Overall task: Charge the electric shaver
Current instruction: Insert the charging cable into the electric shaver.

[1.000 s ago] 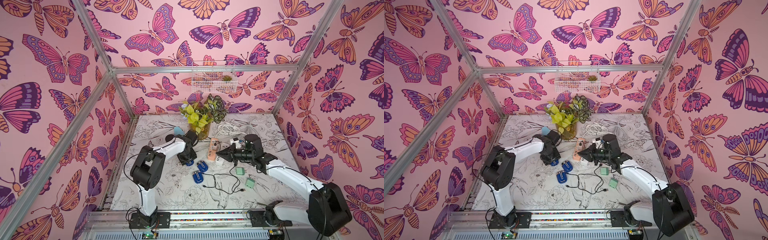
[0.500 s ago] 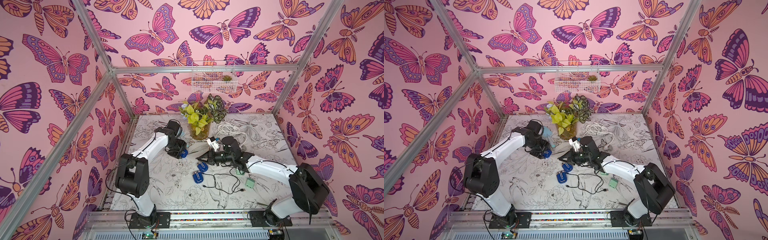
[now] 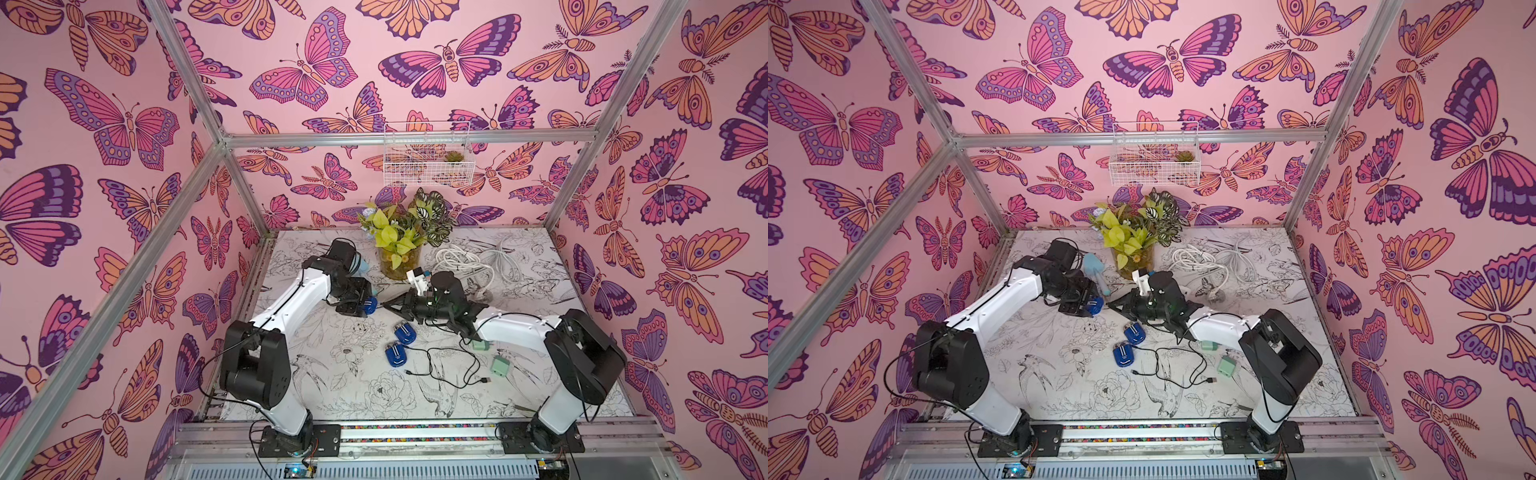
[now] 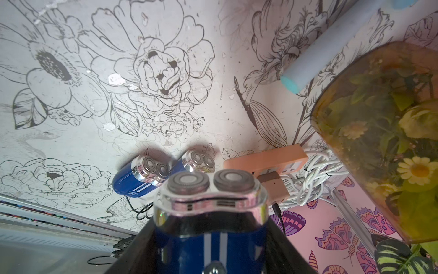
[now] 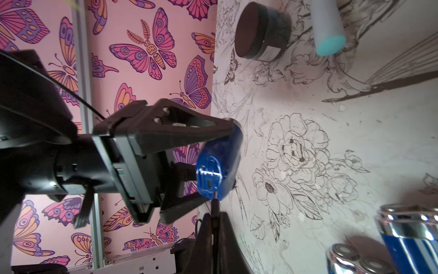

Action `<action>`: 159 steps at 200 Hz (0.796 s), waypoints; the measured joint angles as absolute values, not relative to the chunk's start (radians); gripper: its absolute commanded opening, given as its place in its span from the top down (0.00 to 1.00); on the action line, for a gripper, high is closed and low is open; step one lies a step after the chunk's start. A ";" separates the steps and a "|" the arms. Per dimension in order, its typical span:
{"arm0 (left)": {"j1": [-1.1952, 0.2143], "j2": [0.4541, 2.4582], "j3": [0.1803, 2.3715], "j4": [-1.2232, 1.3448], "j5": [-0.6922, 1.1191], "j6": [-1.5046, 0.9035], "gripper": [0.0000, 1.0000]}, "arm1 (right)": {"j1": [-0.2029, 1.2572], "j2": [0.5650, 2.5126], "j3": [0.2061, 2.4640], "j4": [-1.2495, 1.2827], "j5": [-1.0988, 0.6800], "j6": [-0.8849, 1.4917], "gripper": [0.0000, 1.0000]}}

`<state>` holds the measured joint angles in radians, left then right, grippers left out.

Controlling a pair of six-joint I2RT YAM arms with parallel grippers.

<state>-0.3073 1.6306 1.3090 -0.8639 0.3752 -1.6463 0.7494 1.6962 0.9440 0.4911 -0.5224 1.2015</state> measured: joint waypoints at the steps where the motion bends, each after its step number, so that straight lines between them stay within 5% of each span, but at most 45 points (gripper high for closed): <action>1: -0.307 1.631 1.308 -0.863 0.375 -1.648 1.00 | 0.750 1.696 0.944 0.493 -0.522 1.203 1.00; 159: -0.313 1.611 1.263 -0.807 0.374 -1.690 1.00 | 0.775 1.740 0.952 0.532 -0.516 1.288 1.00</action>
<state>-0.3130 1.6108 1.2633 -0.8074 0.3744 -1.6897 0.7750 1.7401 0.9524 0.5320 -0.5163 1.2877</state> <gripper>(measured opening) 0.591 0.082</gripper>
